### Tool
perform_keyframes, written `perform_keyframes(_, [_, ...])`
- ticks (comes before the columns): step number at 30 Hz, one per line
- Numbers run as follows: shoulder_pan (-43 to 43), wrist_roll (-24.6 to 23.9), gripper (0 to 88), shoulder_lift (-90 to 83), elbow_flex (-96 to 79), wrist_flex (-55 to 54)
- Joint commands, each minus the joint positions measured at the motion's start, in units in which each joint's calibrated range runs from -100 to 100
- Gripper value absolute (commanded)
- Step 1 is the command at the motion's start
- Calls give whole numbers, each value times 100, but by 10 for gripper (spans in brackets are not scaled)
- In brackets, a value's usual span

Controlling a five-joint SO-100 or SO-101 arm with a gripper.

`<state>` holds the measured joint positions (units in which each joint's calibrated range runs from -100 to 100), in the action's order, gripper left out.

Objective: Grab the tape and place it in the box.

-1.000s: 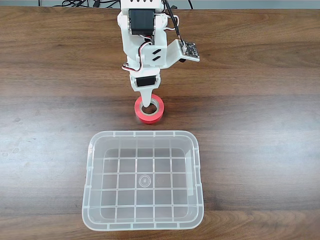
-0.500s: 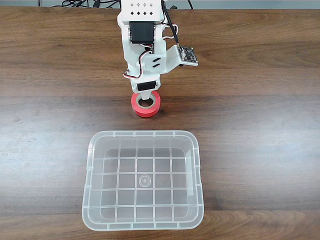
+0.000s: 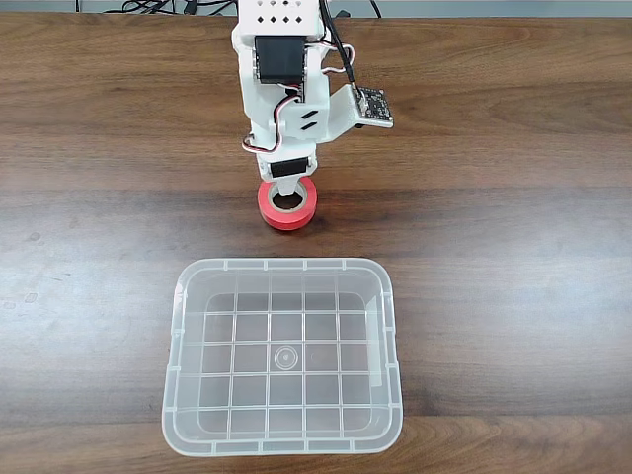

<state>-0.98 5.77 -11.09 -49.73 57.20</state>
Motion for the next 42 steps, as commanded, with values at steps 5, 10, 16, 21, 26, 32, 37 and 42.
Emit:
perform_keyframes(5, [3,-2,46,-1554,2340,1626])
perform_keyframes(10, [-5,-23,46,-1739,3190,2302])
perform_keyframes(16, [-5,-23,47,-1795,3479,2525])
perform_keyframes(21, [10,-28,48,-1795,3690,2525])
perform_keyframes(26, [-5,-34,48,-1594,4592,2507])
perform_keyframes(32, [-12,-150,48,-556,5923,2516])
perform_keyframes(37, [-12,-260,46,675,7054,2456])
perform_keyframes(42, [-188,-276,46,2018,8201,2439])
